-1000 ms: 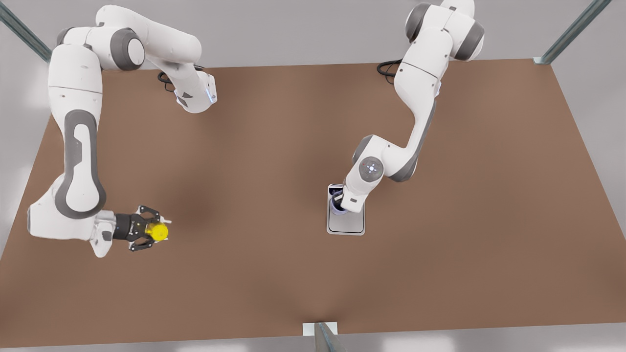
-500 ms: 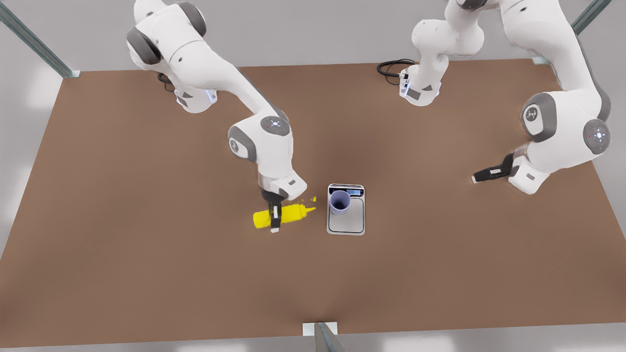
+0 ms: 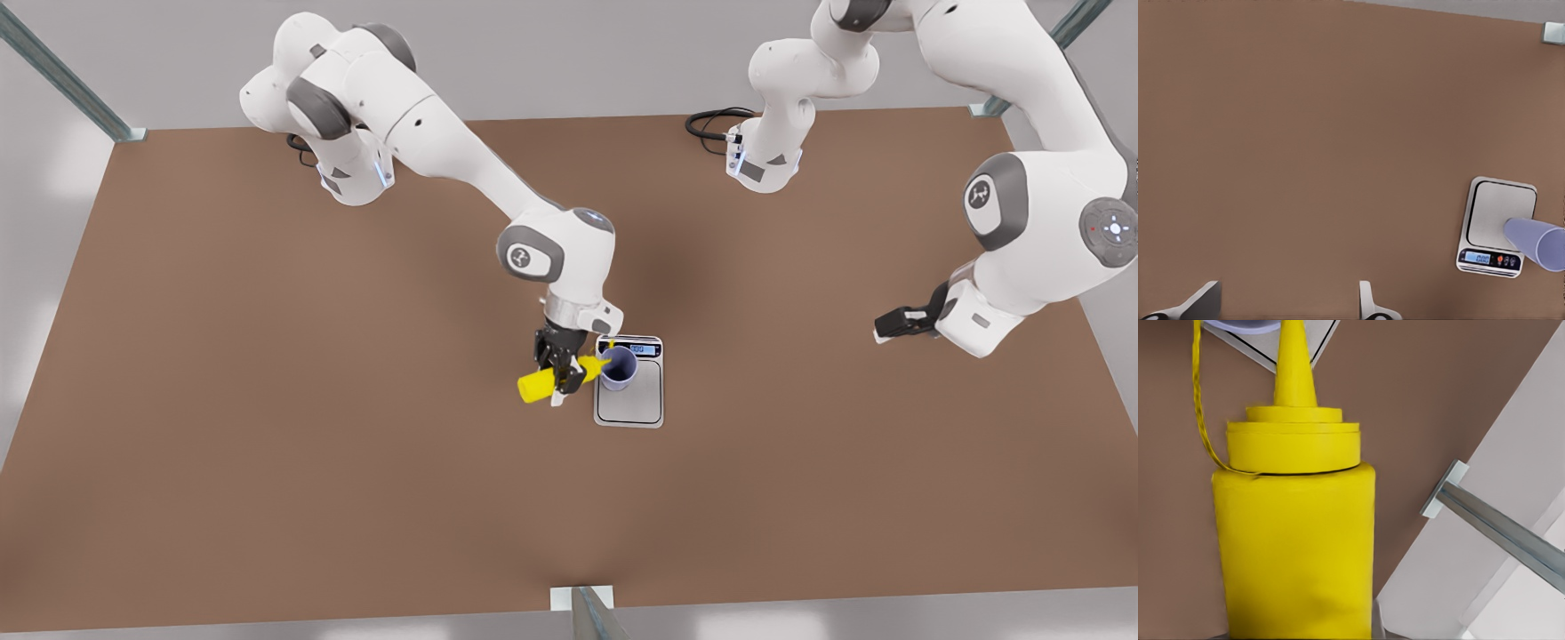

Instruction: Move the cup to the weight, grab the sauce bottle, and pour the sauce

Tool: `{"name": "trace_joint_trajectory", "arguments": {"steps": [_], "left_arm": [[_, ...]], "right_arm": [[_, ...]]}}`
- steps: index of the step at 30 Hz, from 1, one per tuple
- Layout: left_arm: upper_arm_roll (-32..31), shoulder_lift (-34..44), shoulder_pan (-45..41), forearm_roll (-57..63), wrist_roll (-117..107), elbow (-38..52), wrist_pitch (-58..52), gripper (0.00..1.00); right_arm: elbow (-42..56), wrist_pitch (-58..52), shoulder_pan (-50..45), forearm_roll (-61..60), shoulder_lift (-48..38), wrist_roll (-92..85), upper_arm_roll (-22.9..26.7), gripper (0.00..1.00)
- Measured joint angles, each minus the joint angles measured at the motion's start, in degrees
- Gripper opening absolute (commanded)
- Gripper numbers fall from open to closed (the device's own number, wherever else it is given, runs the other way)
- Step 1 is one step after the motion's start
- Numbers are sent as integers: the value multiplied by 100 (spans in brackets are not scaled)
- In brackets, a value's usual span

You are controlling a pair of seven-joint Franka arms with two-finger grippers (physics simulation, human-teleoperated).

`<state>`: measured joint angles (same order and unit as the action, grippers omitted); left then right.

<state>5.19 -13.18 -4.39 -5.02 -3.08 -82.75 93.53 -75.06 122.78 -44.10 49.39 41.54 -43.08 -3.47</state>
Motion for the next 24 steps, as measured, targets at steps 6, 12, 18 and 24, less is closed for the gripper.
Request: {"name": "trace_joint_trajectory", "arguments": {"steps": [6,12,18,24], "left_arm": [[-44,-10,-20,-21,0,83,8,100],[-53,35,-54,-5,-17,382,-1,100],[-49,-9,-88,57,-9,382,38,100],[-53,10,-138,112,-9,467,33,100]], "right_arm": [[44,1,-28,381,310,365,4,57],[44,0,-99,514,399,403,-5,57],[140,-150,-78,475,357,387,-5,57],[361,-343,617,-1755,-81,129,5,57]]}}
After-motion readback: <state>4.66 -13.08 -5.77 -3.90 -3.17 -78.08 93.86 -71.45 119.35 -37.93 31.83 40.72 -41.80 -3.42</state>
